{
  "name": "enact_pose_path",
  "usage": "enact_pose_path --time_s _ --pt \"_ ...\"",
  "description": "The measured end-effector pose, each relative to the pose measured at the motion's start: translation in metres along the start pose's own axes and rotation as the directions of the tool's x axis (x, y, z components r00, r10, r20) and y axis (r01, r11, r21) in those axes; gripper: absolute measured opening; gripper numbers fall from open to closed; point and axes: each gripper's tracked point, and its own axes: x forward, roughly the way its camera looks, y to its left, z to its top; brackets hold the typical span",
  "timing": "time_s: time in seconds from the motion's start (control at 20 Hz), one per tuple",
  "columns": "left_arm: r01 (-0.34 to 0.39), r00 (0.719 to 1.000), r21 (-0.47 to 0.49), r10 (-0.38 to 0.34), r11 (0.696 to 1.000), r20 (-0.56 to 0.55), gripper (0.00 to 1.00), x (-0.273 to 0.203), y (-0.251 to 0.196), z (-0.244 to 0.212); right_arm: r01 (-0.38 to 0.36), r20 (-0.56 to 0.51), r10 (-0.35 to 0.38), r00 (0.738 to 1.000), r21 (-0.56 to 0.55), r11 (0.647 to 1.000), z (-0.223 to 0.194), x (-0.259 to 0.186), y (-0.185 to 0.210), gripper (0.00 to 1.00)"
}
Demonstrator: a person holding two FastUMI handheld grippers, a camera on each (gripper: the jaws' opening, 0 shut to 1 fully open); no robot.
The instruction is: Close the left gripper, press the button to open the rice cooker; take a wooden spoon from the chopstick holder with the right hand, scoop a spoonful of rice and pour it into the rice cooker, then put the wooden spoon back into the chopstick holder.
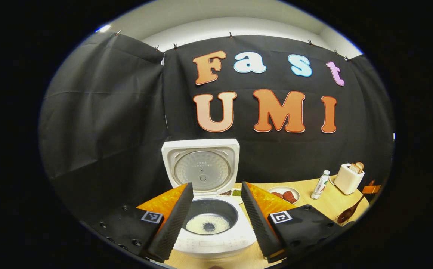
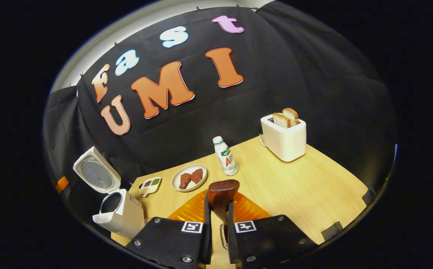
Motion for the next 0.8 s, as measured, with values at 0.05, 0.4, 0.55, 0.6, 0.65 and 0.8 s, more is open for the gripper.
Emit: enact_pose_path --time_s 0.05,0.4,0.55,0.6,0.65,0.8 --pt "0.003 1.000 -0.008 -0.003 1.000 0.005 0.89 0.001 0.000 0.004 -0.002 0.001 0.002 1.000 0.015 1.000 -0.006 0.003 -0.003 0.17" --pt "-0.046 0.996 0.010 0.045 0.999 0.079 0.89 0.015 0.024 0.048 -0.032 -0.006 0.034 0.999 0.168 0.985 -0.041 0.018 -0.020 0.20" --pt "-0.061 0.994 -0.011 0.062 0.998 0.090 0.89 0.023 0.030 0.057 -0.044 0.013 0.042 0.999 0.237 0.971 -0.047 0.020 -0.029 0.23" --pt "-0.064 0.993 -0.025 0.066 0.998 0.096 0.88 0.025 0.033 0.062 -0.044 0.030 0.037 0.999 0.260 0.965 -0.044 0.023 -0.030 0.23" --pt "-0.061 0.993 -0.041 0.065 0.997 0.098 0.88 0.031 0.035 0.068 -0.046 0.025 0.041 0.999 0.277 0.960 -0.043 0.023 -0.032 0.26" --pt "-0.075 0.990 -0.106 0.086 0.992 0.109 0.88 0.054 0.053 0.095 0.055 -0.106 -0.026 0.994 0.277 0.959 -0.065 0.030 -0.051 0.35"
